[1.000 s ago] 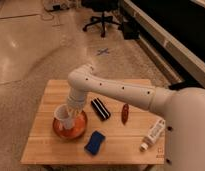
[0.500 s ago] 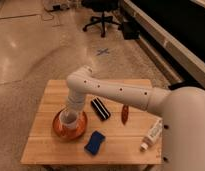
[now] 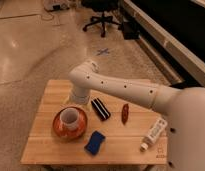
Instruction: Place the ceramic cup in the ceramic bowl
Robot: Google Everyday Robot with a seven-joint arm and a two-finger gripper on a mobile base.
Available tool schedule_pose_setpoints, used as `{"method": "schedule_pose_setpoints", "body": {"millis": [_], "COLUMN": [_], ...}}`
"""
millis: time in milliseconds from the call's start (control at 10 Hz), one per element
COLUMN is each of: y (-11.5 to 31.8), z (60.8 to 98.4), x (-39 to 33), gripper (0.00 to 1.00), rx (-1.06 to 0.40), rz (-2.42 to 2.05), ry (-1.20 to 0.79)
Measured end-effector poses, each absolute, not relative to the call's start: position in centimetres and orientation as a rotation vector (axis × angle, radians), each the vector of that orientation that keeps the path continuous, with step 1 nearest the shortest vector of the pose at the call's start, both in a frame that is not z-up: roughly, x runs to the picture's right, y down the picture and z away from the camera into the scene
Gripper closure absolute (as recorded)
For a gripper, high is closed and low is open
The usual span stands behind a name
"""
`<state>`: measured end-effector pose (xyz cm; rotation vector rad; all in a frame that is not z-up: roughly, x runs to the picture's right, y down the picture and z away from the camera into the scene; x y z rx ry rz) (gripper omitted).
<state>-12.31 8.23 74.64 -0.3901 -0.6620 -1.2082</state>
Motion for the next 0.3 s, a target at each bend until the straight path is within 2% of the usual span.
{"method": "schedule_pose_setpoints", "body": {"millis": [300], "y": [7.09], "z": [73.79], "x": [-11.41], "gripper": [0.20], "rx": [-0.388], "rz": [-1.214], "ry": [-0.646]}}
